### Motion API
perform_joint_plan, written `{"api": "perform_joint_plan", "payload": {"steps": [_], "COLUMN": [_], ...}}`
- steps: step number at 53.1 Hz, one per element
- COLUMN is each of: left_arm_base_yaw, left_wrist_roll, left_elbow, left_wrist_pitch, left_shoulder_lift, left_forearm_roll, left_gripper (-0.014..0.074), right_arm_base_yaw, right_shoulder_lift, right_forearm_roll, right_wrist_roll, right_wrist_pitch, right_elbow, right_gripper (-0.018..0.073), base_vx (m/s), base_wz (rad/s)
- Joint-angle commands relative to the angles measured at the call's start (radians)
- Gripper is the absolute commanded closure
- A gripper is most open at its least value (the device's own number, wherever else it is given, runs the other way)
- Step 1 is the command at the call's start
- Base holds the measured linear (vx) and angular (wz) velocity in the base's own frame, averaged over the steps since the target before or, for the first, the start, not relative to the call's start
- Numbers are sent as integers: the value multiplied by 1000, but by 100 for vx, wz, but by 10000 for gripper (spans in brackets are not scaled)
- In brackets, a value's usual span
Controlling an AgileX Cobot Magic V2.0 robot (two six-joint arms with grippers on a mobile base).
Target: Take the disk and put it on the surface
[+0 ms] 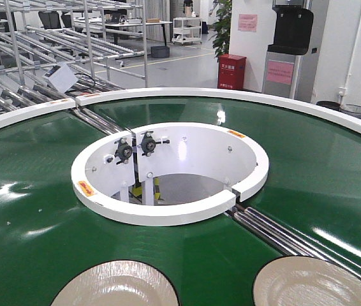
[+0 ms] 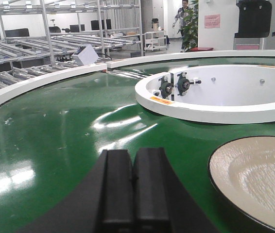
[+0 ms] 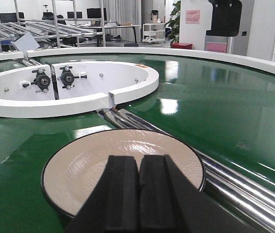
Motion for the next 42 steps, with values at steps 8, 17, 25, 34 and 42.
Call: {"api": "perform_joint_plan", "payload": {"steps": [8, 17, 25, 34, 42], "left_arm_base_yaw": [2, 2, 2, 2, 2], "left_wrist_roll": [-8, -8, -8, -8, -18], "left_elbow": [7, 7, 7, 7, 2], "left_wrist_pitch": [-83, -83, -83, -83, -135], "left_shoulder_lift": [-8, -8, -8, -8, -8], "left_forearm_roll": [2, 2, 2, 2, 2], "left_gripper": [598, 598, 598, 598, 598], "right_arm_base_yaw": [1, 1, 1, 1, 1], "right_shoulder_lift": [-8, -8, -8, -8, -8], "right_forearm_roll": [-12, -12, -12, -12, -7], "right_wrist_roll": [-3, -3, -3, -3, -3], "right_wrist_pitch": [-83, -83, -83, -259, -379], "right_elbow": [19, 19, 19, 17, 2], "right_gripper": [568, 568, 568, 568, 568], "base_vx": [0, 0, 0, 0, 0], "base_wz": [0, 0, 0, 0, 0]}}
